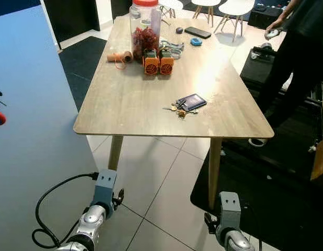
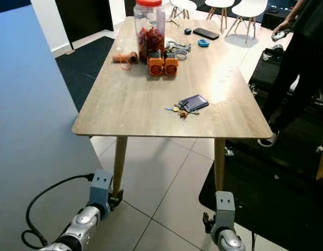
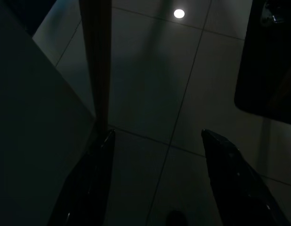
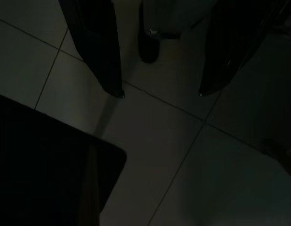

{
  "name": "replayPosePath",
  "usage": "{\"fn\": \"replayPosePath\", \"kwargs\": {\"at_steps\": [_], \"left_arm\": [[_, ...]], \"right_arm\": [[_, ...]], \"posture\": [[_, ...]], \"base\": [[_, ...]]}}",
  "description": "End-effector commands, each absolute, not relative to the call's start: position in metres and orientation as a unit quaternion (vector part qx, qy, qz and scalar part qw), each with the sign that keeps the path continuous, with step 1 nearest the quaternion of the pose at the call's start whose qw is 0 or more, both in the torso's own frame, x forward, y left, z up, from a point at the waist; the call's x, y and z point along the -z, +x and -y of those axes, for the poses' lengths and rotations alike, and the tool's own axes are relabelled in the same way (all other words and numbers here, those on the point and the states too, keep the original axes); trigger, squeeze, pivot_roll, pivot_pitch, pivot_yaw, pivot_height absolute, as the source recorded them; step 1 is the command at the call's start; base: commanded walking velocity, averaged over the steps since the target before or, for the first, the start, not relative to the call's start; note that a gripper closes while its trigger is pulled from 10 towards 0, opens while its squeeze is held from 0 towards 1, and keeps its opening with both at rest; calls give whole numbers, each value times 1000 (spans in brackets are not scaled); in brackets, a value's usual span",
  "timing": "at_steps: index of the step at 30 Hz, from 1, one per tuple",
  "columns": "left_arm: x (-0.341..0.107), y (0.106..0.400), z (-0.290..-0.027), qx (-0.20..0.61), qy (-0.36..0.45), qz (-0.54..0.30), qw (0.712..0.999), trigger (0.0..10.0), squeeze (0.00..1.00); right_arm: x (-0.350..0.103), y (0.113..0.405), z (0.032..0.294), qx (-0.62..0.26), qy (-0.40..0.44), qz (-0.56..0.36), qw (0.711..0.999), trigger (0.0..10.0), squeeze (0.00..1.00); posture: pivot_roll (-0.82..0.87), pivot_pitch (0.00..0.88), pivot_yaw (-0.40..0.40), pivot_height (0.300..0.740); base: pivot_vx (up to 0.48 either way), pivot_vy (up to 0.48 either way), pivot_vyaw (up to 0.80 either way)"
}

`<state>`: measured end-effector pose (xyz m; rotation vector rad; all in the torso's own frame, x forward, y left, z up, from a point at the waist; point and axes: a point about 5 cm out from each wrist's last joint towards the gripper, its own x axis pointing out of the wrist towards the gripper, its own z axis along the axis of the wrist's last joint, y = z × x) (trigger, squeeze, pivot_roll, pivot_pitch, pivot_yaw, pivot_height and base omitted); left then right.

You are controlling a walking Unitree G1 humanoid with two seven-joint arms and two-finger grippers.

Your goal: Hang keys on a hook

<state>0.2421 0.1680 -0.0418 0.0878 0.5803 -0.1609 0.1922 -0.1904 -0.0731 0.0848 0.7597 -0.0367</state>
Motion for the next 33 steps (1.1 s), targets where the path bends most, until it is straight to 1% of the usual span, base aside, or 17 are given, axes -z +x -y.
{"fn": "replayPosePath", "kwargs": {"at_steps": [1,6,8,10,15,21,26,33], "left_arm": [[46,235,-171,85,59,-289,952,10000,0],[49,230,-173,85,64,-297,949,10000,0],[54,222,-176,89,77,-307,944,10000,0],[54,222,-176,89,77,-307,944,10000,0],[58,214,-183,75,72,-322,941,10000,0],[56,217,-183,63,49,-316,945,10000,0],[55,219,-180,68,42,-308,948,10000,0],[54,220,-179,70,40,-305,949,10000,0]], "right_arm": [[81,179,191,17,39,-405,913,10000,0],[84,172,191,9,26,-414,910,10000,0],[88,164,193,8,14,-426,905,10000,0],[88,164,193,8,14,-426,905,10000,0],[91,154,200,20,15,-437,899,10000,0],[90,156,201,20,11,-436,900,10000,0],[88,160,200,17,10,-430,903,10000,0],[87,163,198,14,11,-424,906,10000,0]], "posture": [[38,0,-30,740],[39,0,-32,740],[37,0,-31,740],[37,0,-31,740],[32,0,-33,740],[32,0,-35,740],[32,0,-35,740],[34,0,-36,740]], "base": [[0,0,0],[0,0,0],[0,0,0],[0,0,0],[0,0,0],[0,0,0],[0,0,0],[-341,0,0]]}}
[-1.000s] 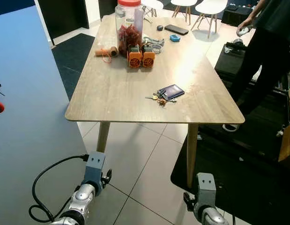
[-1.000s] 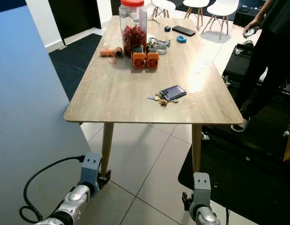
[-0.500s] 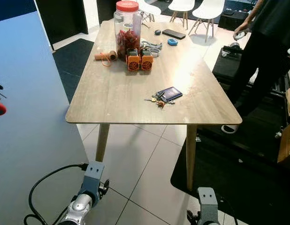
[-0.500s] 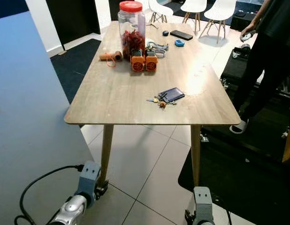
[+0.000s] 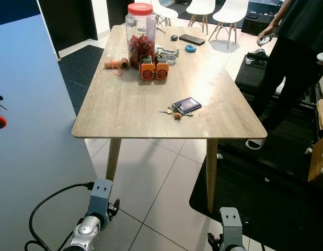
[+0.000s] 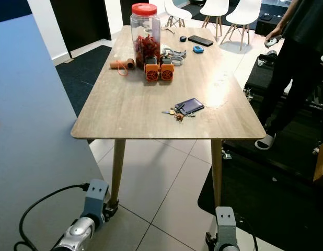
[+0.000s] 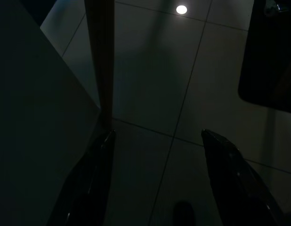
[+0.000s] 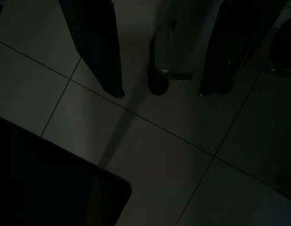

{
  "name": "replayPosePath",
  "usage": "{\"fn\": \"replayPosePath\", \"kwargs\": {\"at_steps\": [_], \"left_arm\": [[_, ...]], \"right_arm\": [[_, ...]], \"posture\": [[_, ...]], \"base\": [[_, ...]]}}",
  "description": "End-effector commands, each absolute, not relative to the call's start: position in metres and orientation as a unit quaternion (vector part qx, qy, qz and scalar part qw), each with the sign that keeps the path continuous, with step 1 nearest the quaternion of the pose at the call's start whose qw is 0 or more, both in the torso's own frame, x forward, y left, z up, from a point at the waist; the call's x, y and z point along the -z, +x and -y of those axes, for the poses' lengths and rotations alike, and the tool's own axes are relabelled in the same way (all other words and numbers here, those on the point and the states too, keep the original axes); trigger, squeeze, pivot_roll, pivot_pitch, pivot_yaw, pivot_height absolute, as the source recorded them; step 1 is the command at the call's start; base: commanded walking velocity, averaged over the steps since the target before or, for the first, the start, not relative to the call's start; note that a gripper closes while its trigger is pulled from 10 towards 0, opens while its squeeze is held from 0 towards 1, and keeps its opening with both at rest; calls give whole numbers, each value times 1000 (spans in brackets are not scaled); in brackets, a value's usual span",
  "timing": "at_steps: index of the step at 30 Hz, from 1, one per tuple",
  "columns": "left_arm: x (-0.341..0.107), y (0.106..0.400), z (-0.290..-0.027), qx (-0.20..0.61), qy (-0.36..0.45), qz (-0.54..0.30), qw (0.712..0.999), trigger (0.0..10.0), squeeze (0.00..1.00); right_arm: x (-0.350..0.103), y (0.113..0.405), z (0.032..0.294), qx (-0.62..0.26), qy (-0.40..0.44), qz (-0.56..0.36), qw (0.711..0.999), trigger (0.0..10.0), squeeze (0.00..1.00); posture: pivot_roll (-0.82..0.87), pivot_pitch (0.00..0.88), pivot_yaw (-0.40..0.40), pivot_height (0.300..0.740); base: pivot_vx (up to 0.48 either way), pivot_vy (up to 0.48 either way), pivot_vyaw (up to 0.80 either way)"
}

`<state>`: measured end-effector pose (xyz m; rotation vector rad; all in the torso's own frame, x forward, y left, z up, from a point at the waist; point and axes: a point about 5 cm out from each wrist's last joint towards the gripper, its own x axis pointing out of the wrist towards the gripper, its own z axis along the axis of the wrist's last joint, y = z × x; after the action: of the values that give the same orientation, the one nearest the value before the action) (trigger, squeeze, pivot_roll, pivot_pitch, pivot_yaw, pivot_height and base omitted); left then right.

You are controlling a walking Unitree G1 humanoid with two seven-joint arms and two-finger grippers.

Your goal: Hang keys on a hook

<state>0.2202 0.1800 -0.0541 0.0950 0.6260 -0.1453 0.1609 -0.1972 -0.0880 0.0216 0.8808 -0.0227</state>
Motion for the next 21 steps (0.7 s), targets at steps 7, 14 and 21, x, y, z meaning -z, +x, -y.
{"fn": "replayPosePath", "kwargs": {"at_steps": [7,14,21], "left_arm": [[54,220,-179,72,39,-304,949,10000,0],[54,220,-179,75,40,-303,949,10000,0],[52,222,-179,80,49,-299,950,10000,0]], "right_arm": [[87,162,198,13,12,-424,905,10000,0],[88,161,197,13,14,-425,905,10000,0],[88,162,196,13,14,-424,905,10000,0]], "posture": [[36,0,-36,740],[36,0,-33,740],[40,0,-33,740]], "base": [[-457,0,0],[-468,0,0],[-227,0,0]]}}
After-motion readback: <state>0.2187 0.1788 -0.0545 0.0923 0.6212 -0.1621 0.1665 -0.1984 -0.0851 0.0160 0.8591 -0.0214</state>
